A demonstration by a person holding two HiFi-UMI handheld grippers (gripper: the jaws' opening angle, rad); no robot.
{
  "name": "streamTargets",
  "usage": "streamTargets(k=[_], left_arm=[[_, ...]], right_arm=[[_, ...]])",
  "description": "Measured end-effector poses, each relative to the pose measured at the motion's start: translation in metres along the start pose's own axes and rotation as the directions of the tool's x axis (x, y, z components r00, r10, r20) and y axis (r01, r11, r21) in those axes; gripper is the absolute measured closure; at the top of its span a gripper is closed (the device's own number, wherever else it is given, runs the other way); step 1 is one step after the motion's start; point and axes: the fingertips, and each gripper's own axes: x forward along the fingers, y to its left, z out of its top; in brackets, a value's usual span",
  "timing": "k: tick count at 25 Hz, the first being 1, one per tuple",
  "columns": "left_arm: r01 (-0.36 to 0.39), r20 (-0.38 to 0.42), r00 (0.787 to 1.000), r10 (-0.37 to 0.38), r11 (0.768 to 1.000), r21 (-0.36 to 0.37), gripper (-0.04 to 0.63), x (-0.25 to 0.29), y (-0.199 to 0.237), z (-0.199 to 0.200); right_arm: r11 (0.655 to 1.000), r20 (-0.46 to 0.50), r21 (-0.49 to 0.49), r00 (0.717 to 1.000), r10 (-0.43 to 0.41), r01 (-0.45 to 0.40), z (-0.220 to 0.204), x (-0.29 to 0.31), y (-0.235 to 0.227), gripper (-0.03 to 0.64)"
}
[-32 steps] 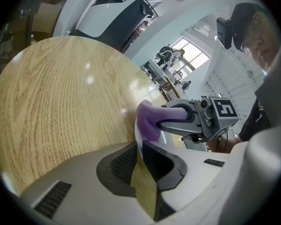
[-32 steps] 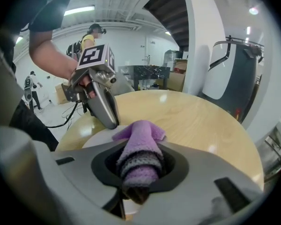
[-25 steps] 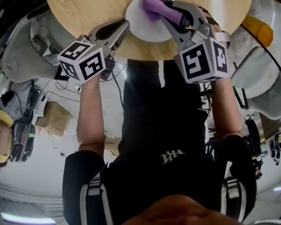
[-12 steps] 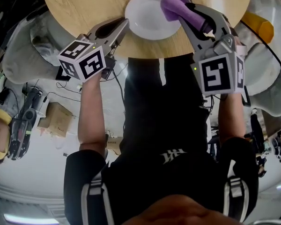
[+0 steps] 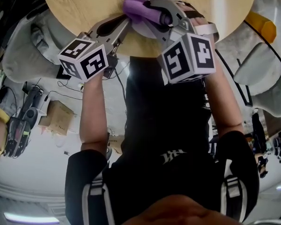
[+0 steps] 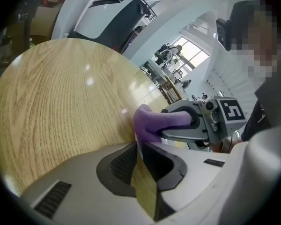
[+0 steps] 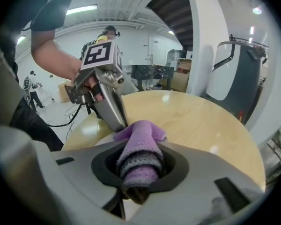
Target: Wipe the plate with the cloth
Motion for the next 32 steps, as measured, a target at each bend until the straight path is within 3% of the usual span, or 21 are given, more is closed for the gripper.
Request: streamTargets(k=[24, 27, 32], left_arm=[[-0.019, 0.002, 1.0, 0.019, 1.0, 0.024, 0.548, 0.0, -0.004, 0.0], [-0.022, 0.002, 1.0, 0.022, 0.999, 0.03, 0.548, 0.001, -0.004, -0.001], [-0.027, 0.008, 1.0, 0.027, 0.999, 0.028, 0.548, 0.0, -0.001, -0.002]], right_arm=[[0.995, -0.203, 0.058, 0.977, -0.066, 0.079, -0.081, -0.086, -0.016, 0.52], [0.994, -0.147, 0.064, 0.986, -0.076, 0.086, -0.063, -0.086, -0.015, 0.52], [1.0, -0.044, -0.002, 0.999, 0.01, -0.01, -0.017, -0.037, 0.009, 0.52]])
